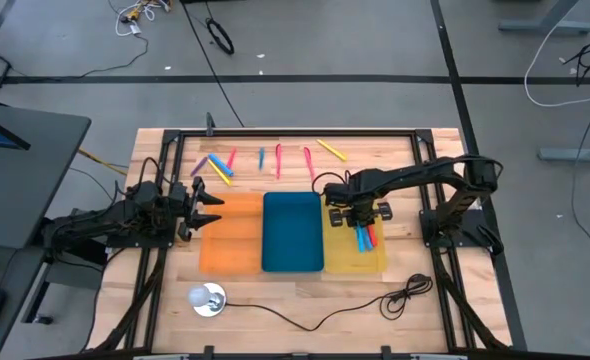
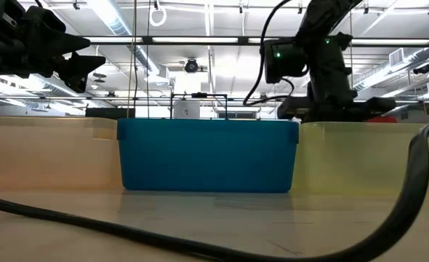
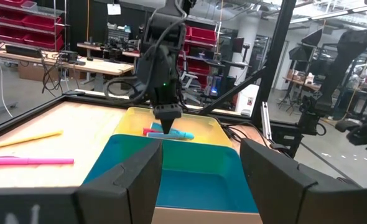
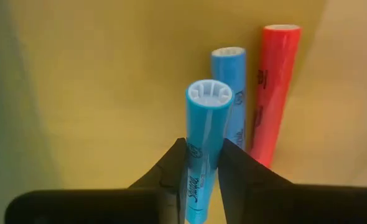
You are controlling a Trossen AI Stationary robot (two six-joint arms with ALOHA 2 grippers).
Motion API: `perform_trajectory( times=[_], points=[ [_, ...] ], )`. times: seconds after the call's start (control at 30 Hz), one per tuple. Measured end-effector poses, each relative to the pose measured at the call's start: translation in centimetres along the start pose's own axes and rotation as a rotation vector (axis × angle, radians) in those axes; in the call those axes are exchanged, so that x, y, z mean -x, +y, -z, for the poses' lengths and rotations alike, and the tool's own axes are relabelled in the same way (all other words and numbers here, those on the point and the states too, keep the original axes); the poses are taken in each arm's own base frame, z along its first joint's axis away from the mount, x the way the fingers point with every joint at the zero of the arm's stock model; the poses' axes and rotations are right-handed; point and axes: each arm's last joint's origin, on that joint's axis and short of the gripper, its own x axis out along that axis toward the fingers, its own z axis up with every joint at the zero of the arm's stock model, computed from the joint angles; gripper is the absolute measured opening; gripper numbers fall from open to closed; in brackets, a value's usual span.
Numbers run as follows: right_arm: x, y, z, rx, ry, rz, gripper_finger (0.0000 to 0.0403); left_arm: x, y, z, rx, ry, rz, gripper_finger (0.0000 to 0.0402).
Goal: Pick & Place Markers
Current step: Put the right blue marker into the yellow bin
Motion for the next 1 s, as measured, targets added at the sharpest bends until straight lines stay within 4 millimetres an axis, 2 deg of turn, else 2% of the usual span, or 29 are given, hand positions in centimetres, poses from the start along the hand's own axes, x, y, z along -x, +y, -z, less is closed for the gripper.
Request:
perform_trajectory(
  times=[0.13,0.4,1.0],
  points=[
    [-0.81,0.36,-0.51,0.008,0.003,-0.006,0.0061,0.00,0.00,-0.01,0.000,-0.001,0.000,0.0222],
    [-0.93,0.58,-0.93,0.021,0.001,-0.028,0.0065,0.00,0.00,0.00,0.000,0.000,0.000,0.0222],
    [-0.93,0.59,-1.09,0.016,-0.053,-0.020,0.0121,0.00,0.00,0.01,0.000,0.001,0.000,0.0222]
  ],
)
